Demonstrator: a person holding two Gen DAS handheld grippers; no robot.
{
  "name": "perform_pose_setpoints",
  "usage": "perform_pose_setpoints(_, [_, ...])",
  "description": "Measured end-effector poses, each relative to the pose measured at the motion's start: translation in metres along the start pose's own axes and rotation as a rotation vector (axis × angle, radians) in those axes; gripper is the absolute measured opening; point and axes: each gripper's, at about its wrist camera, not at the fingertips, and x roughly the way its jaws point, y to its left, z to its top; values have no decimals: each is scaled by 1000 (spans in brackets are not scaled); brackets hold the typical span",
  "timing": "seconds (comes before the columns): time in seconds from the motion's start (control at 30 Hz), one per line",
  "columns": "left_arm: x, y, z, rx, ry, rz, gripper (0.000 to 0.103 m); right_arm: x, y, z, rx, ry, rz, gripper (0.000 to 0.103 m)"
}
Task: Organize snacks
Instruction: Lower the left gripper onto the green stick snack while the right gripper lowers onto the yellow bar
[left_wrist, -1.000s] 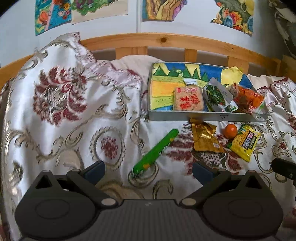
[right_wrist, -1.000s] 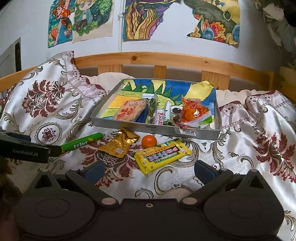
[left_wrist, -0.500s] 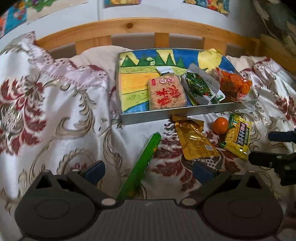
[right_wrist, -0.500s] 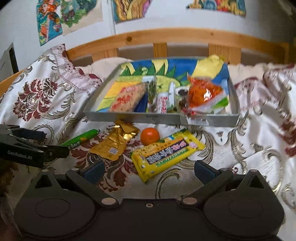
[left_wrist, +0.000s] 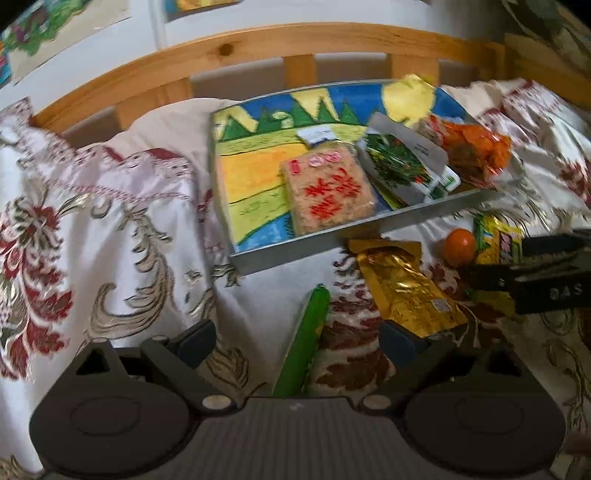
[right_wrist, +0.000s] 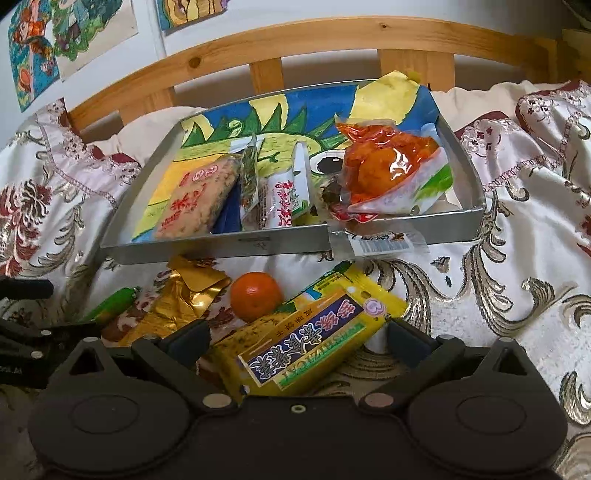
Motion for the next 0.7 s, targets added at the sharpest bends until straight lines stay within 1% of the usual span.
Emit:
perform_pose_setpoints(0.07, [3,-3,-1,28,16,-10,90,0,1,-2,-14,-4,8,99])
perform_pose_setpoints(0.1, [4,-4,-1,33,24,-16,88,0,1,-2,-19,-9,14,96])
perform_pose_setpoints(0.13, [5,-3,-2,29,34,-24,86,-1,1,-3,-21,-13,20,91])
perform_pose_setpoints(0.2, [7,0,-4,7,52,-39,78,-1,1,-3,-24,-10,29,87])
perform_pose_setpoints(0.23, [8,2,-4,-9,62,-47,76,-2,2,-3,-24,-8,32,87])
perform_pose_setpoints(0.3, [9,9,-6,-59,87,-61,67,-2,3,-3,-24,-5,39,87])
perform_pose_setpoints(0.37, [11,17,-9,-122,120,-66,63,-1,3,-3,-25,0,49,89])
perform_pose_setpoints(0.43, [12,22,-11,-182,133,-81,60,-1,4,-3,-30,2,55,91])
perform_pose_setpoints(0.47, [11,24,-12,-200,137,-84,56,-1,5,-3,-34,2,58,91])
perform_pose_setpoints(0.5, [11,25,-13,-217,144,-87,52,0,6,-4,-39,3,62,89])
perform_pose_setpoints(0.57, [9,24,-13,-250,158,-89,46,-1,8,-4,-56,5,73,85])
perform_pose_setpoints(0.63, [7,22,-13,-268,165,-92,42,-3,9,-4,-64,11,95,80])
perform_pose_setpoints(0.7, [5,19,-14,-279,173,-106,39,-5,9,-5,-62,23,123,78])
